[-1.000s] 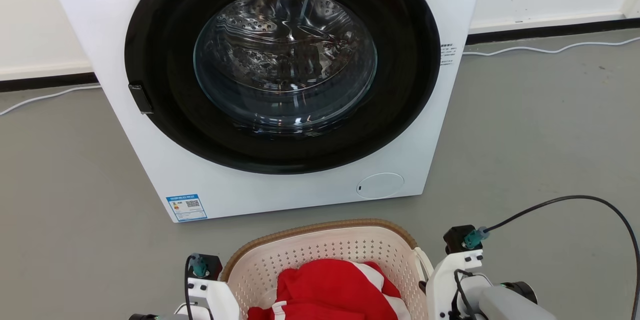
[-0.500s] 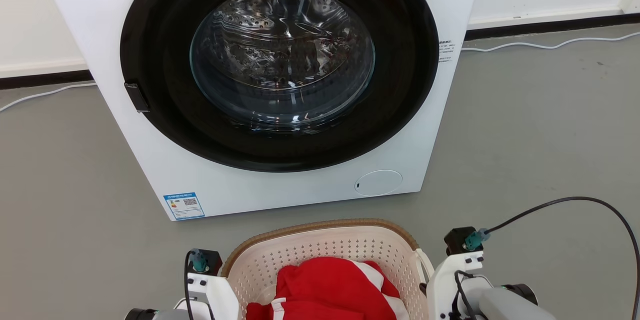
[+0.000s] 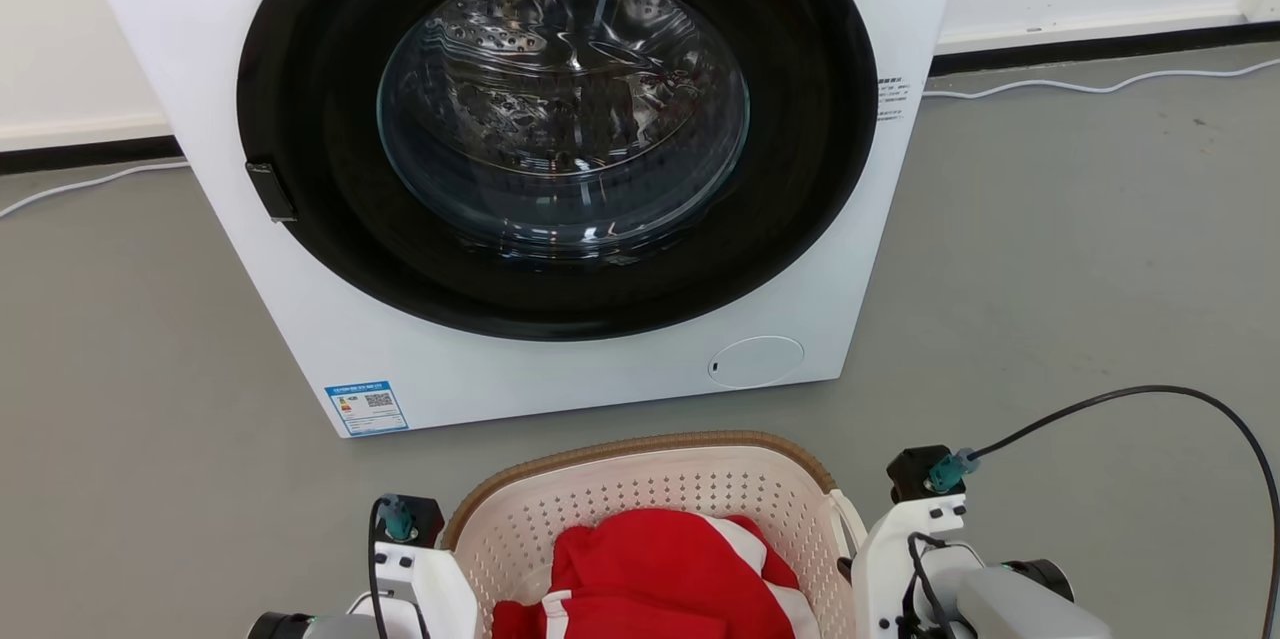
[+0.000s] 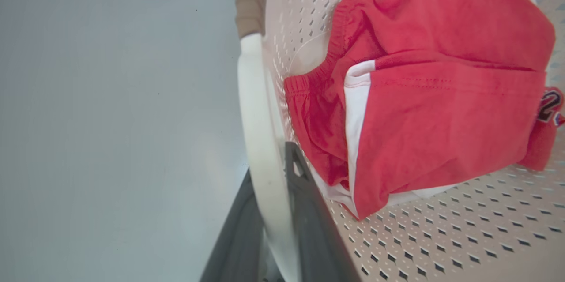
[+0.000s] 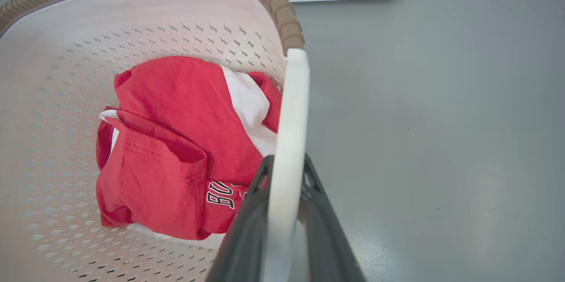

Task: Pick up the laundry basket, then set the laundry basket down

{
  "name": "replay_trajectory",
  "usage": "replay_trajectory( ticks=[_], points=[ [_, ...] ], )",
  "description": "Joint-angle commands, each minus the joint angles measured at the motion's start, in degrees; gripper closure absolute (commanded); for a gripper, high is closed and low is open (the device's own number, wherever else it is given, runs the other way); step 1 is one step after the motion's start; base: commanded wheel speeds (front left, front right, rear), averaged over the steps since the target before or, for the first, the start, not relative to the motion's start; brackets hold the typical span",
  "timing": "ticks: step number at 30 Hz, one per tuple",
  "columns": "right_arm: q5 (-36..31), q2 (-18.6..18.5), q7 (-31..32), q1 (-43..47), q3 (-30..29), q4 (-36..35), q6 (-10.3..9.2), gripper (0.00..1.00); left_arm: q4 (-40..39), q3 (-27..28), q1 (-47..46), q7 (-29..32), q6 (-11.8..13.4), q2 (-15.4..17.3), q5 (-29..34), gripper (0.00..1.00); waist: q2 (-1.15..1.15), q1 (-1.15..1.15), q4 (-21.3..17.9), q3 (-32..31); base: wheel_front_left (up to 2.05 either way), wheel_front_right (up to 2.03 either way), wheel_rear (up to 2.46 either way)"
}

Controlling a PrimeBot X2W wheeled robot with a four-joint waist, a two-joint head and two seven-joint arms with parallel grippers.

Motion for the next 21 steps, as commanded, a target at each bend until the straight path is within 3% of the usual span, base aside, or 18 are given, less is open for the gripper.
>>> replay_trajectory(
  ticks=[1,21],
  points=[
    [0.56,0.62,-1.31,-2.43,0.63,-0.92,0.42,1.0,-0.84,0.69,-3.36,-0.53,-0.66,1.21,-0.46,1.0,0.0,0.0,-0.04,0.07,0.0,0.0,0.0],
    [2.88,0.62,-1.81,-2.91,2.73,-0.47,0.42,1.0,-0.42,-0.47,-4.0,-0.78,-0.66,1.33,-1.57,1.0,0.0,0.0,0.16,0.61,0.0,0.0,0.0]
  ],
)
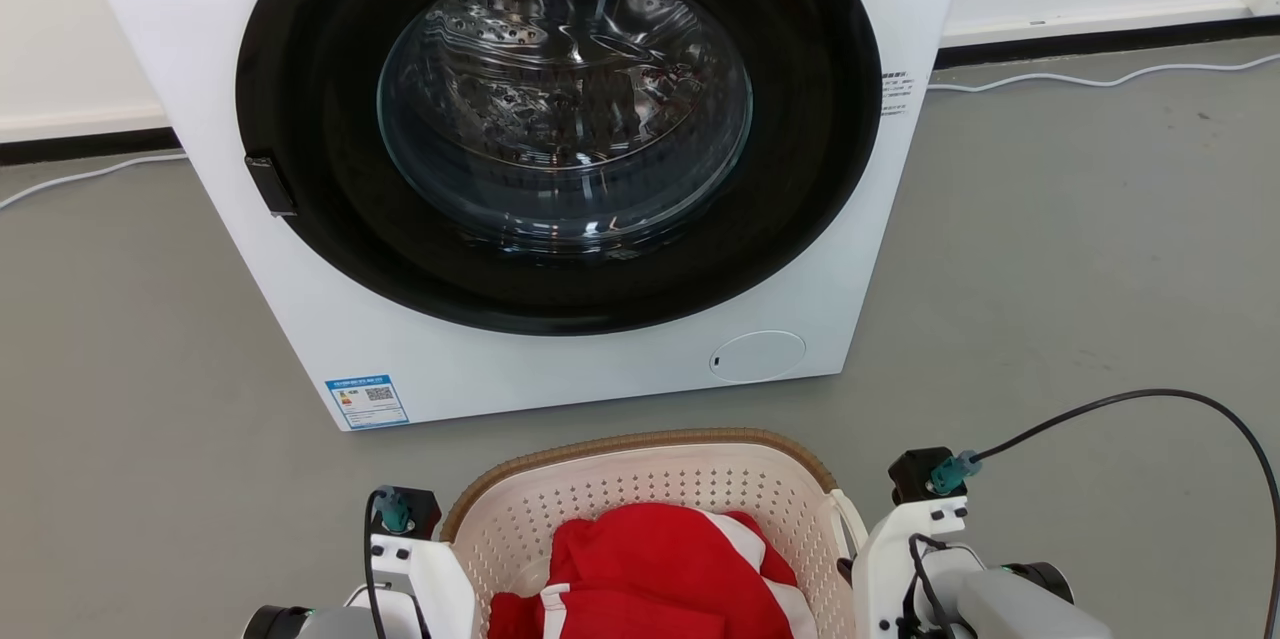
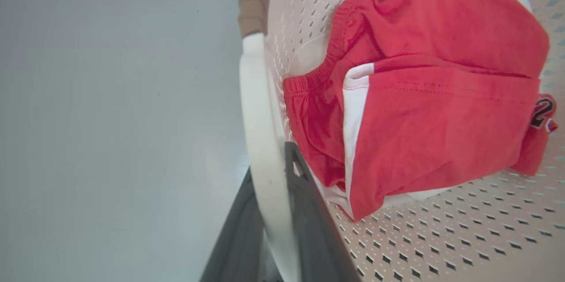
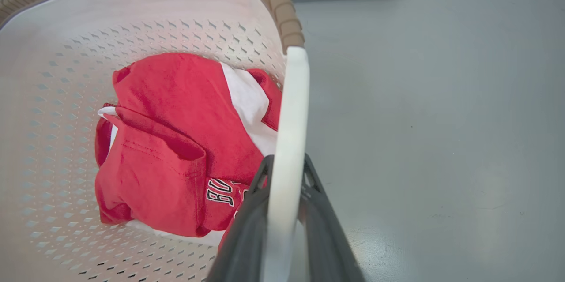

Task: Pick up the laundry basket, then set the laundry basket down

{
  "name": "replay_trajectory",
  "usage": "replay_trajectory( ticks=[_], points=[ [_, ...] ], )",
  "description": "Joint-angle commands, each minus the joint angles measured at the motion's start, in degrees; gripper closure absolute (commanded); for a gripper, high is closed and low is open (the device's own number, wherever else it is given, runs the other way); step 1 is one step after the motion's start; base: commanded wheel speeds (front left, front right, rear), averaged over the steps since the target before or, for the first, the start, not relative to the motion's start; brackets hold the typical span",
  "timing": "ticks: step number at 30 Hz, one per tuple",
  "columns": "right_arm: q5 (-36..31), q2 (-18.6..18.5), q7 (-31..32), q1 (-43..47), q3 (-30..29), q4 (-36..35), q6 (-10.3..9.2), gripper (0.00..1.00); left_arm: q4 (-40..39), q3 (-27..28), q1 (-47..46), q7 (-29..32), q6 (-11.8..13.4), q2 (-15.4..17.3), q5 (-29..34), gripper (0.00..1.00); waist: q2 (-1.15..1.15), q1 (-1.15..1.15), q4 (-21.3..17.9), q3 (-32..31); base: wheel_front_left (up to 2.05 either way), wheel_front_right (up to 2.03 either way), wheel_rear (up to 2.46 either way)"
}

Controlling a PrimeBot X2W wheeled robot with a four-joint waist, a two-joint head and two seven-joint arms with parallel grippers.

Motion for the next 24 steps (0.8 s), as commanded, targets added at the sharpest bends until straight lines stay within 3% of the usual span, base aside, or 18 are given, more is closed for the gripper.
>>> replay_trajectory(
  ticks=[1,12,24],
  points=[
    [0.16,0.61,-1.1,-2.87,0.56,-0.65,0.42,1.0,-0.75,0.72,-3.16,-0.53,-0.66,1.2,0.19,1.0,0.0,0.0,0.04,0.06,0.0,0.0,0.0],
    [1.09,0.61,-1.8,-3.56,1.42,-0.13,0.42,1.0,-0.63,0.12,-3.94,-0.85,-0.33,1.07,-0.2,1.0,0.0,0.0,0.09,1.29,0.0,0.0,0.0],
    [0.94,0.61,-7.41,-8.39,1.6,0.02,0.42,1.0,-0.83,-0.65,-9.26,-5.59,1.6,1.67,0.52,1.0,0.0,0.0,0.02,10.82,0.0,0.0,0.0]
  ],
)
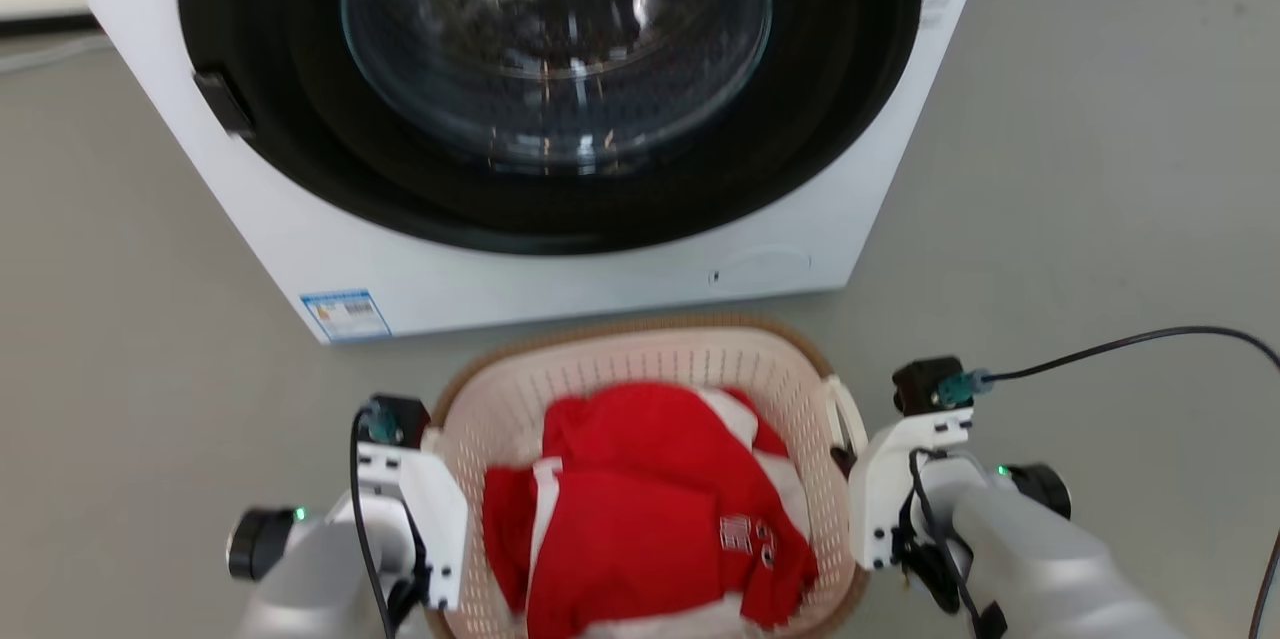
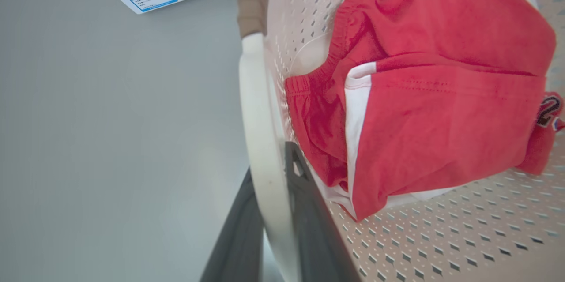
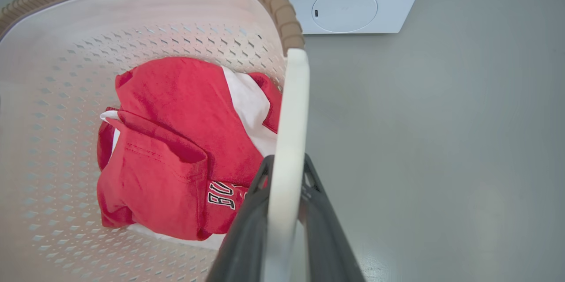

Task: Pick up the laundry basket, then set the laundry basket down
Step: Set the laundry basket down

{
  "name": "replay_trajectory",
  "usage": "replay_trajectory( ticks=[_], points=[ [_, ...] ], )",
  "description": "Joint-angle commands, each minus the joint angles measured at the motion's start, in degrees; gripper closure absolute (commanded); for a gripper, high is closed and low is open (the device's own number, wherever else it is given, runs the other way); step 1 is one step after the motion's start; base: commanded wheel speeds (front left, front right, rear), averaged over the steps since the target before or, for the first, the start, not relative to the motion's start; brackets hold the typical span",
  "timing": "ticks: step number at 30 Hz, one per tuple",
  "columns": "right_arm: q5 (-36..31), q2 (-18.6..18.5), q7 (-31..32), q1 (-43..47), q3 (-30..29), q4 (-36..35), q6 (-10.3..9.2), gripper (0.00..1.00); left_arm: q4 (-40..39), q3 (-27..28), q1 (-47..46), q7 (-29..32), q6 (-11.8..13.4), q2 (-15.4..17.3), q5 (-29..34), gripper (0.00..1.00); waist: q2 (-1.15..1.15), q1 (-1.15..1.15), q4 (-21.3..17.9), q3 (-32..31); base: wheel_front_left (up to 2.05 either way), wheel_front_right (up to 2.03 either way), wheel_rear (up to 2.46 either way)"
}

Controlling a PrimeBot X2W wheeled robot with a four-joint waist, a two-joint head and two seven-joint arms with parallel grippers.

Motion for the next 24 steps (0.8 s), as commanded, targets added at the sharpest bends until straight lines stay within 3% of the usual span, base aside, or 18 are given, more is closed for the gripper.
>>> replay_trajectory(
  ticks=[1,24],
  points=[
    [0.2,0.62,-3.06,-2.42,0.06,-0.57,0.42,1.0,-0.86,0.42,-3.72,-1.46,0.56,1.49,1.08,1.0,0.0,0.0,-0.09,3.95,0.0,0.0,0.0],
    [-1.01,0.62,-16.46,-11.88,0.39,-0.4,0.42,1.0,-1.63,-1.26,-15.33,-13.38,7.03,3.88,3.58,1.0,0.0,0.0,0.27,25.38,0.0,0.0,0.0]
  ],
)
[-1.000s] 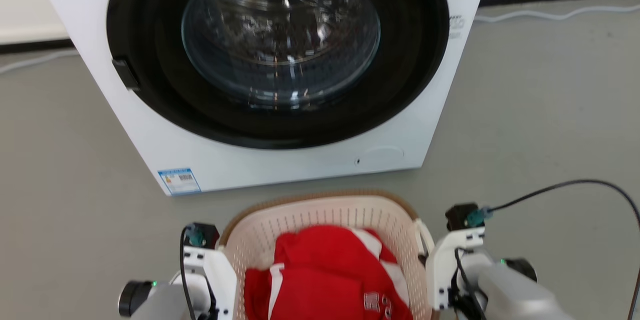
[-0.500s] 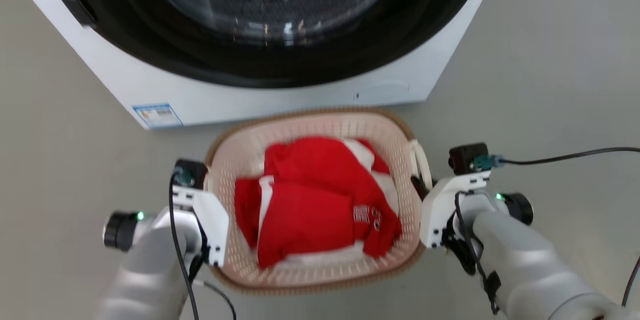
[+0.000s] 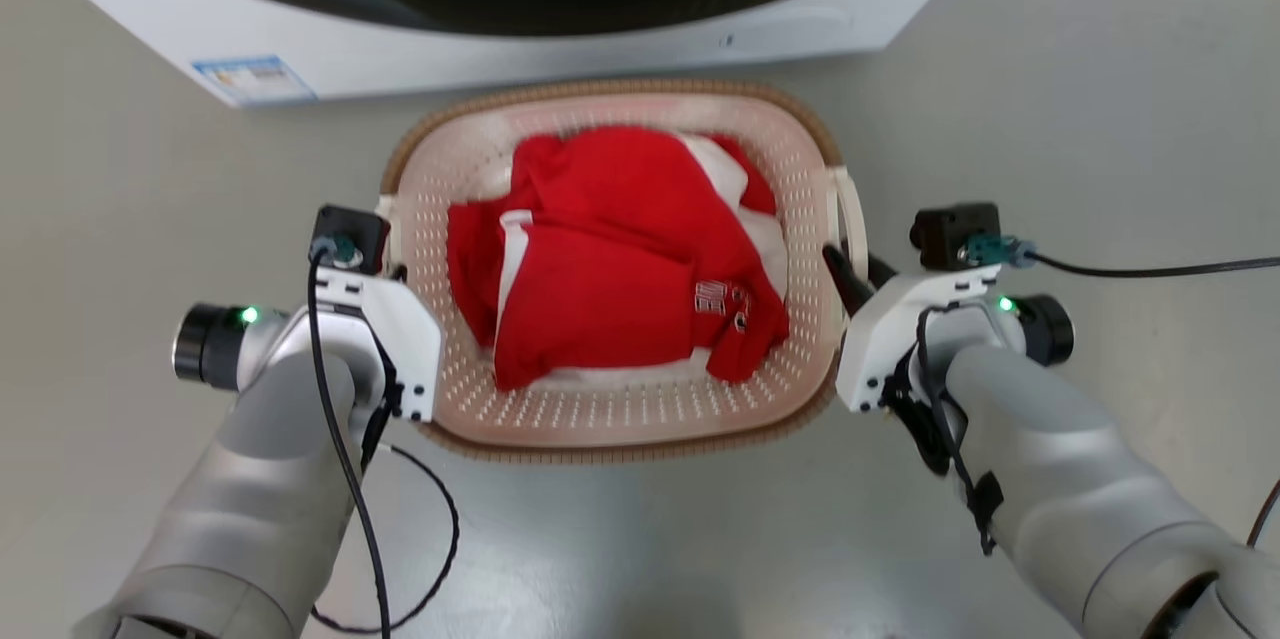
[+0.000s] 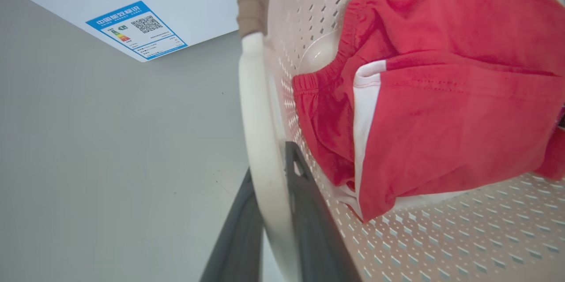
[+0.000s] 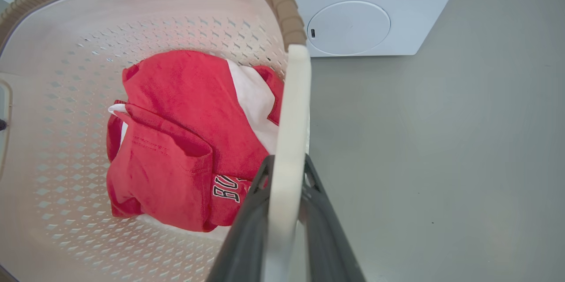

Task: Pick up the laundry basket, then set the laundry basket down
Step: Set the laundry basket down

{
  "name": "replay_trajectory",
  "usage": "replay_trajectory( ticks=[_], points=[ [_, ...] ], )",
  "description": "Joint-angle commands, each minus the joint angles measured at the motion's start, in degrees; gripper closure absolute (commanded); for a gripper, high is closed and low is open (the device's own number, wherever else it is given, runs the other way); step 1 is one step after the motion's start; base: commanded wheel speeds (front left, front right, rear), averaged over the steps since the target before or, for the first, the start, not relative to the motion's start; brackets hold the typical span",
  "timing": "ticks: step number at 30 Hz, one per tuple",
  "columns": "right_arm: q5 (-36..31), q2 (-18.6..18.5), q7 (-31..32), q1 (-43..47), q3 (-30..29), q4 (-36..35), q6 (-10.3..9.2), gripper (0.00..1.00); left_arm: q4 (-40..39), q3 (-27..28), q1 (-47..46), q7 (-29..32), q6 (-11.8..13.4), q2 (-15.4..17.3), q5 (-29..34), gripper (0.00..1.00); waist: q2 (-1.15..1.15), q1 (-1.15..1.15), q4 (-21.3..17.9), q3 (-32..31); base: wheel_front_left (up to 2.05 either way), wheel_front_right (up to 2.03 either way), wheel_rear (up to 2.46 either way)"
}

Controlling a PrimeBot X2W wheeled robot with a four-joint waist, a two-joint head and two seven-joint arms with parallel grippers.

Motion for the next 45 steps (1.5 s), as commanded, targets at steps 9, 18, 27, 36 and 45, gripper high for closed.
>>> replay_trajectory(
  ticks=[9,18,27,36,45],
  points=[
    [-1.87,0.48,-3.14,-4.69,-1.13,0.49,0.42,1.0,-0.62,0.16,-5.25,-3.29,2.06,2.22,0.92,1.0,0.0,0.0,0.6,11.23,0.0,0.0,0.0],
    [-7.17,-1.83,-3.29,-9.05,-7.6,-3.26,0.42,1.0,-1.28,0.15,-10.36,-6.71,3.79,3.15,1.2,1.0,0.0,0.0,0.76,18.16,0.0,0.0,0.0],
    [-13.87,-1.85,-3.29,-7.84,-14.48,-5.56,0.42,1.0,-1.01,0.05,-12.36,-7.47,3.97,3.42,0.9,1.0,0.0,0.0,0.48,20.69,0.0,0.0,0.0],
    [-19.35,-0.74,-3.3,-5.6,-20.07,-6.49,0.42,1.0,-0.42,-0.41,-12.78,-6.74,4.06,3.43,0.37,1.0,0.0,0.0,0.42,21.42,0.0,0.0,0.0],
    [-22.31,-0.27,-3.3,-4.74,-23.08,-5.96,0.42,1.0,-0.11,-0.84,-12.54,-6.01,4.22,2.97,-0.19,1.0,0.0,0.0,1.41,21.02,0.0,0.0,0.0]
  ],
)
